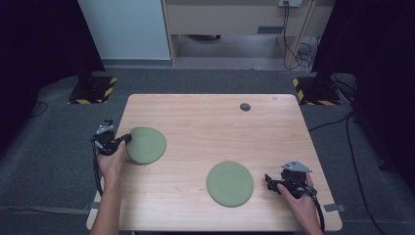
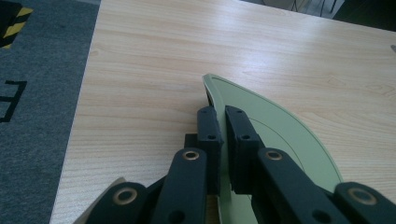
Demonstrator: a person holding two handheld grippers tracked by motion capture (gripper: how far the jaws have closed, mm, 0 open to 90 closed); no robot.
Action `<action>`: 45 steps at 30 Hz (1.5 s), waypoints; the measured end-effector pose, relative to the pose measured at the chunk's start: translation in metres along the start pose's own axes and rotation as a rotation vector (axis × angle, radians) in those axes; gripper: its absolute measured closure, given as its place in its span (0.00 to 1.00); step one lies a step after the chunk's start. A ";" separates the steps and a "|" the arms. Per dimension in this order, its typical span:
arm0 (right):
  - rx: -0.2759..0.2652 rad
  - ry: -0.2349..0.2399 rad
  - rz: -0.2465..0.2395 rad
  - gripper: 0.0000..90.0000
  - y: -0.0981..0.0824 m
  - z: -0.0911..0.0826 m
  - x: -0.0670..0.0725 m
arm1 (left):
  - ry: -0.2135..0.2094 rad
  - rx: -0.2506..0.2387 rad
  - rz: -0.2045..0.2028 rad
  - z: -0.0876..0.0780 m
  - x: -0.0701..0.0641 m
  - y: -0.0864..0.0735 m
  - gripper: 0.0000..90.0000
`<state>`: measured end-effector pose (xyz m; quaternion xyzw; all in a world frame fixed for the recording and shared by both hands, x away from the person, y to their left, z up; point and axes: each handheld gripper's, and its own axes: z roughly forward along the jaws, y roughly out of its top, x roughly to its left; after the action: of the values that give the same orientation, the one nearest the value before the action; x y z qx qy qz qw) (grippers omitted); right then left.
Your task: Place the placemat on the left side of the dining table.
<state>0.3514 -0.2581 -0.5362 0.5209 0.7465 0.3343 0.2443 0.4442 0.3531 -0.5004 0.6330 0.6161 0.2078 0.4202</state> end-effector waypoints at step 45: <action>0.025 0.005 0.005 0.07 0.000 0.002 0.001 | 0.152 0.052 0.068 0.009 0.009 -0.011 0.63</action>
<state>0.3522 -0.2564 -0.5371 0.5248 0.7500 0.3267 0.2353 0.4459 0.3580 -0.5167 0.6465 0.6298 0.2533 0.3482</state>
